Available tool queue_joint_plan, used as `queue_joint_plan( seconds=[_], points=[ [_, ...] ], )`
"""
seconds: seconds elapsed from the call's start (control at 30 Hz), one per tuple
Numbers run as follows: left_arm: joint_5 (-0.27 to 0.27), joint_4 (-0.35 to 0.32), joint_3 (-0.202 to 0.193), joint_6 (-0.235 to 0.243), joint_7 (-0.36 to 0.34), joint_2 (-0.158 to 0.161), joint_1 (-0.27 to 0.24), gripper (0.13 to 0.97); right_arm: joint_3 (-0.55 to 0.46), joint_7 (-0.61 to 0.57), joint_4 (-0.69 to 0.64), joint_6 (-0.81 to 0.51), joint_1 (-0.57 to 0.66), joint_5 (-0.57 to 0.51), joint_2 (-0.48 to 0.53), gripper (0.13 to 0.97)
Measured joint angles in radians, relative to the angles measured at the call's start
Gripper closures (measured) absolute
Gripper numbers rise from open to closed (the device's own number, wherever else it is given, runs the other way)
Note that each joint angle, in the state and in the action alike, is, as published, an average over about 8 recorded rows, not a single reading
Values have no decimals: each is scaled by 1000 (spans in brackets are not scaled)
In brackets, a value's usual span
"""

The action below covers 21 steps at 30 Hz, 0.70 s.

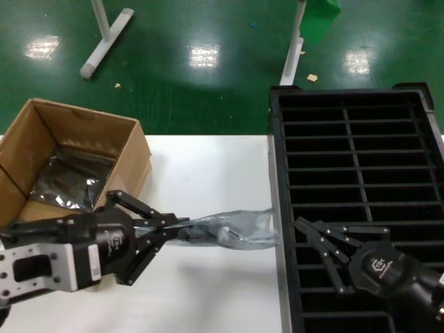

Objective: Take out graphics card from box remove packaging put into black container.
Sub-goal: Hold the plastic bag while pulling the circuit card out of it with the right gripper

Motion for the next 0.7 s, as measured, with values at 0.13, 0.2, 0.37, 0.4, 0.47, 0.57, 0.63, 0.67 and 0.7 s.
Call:
queue_joint_plan(
  seconds=[0.13,0.2,0.37,0.4,0.47,0.57,0.63,0.67,0.7],
  points=[
    [47,0,47,3,-12,31,-40,955,-4,25,31,6,-14,2,14,941],
    [70,0,67,6,-19,46,-59,955,-7,36,43,8,-21,1,22,942],
    [118,0,106,15,-36,79,-104,955,-14,57,56,6,-27,0,43,946],
    [126,0,112,17,-39,84,-112,955,-14,60,56,4,-28,1,47,947],
    [142,0,121,22,-47,94,-126,955,-14,67,56,-3,-29,4,57,947],
    [163,0,132,28,-59,106,-144,955,-11,73,55,-14,-31,10,72,947],
    [176,0,137,32,-67,112,-154,955,-9,75,56,-21,-34,14,80,947],
    [182,0,140,34,-70,116,-159,955,-8,75,56,-24,-35,16,84,947],
    [187,0,142,36,-72,119,-163,955,-7,76,57,-26,-37,17,86,947]
  ],
)
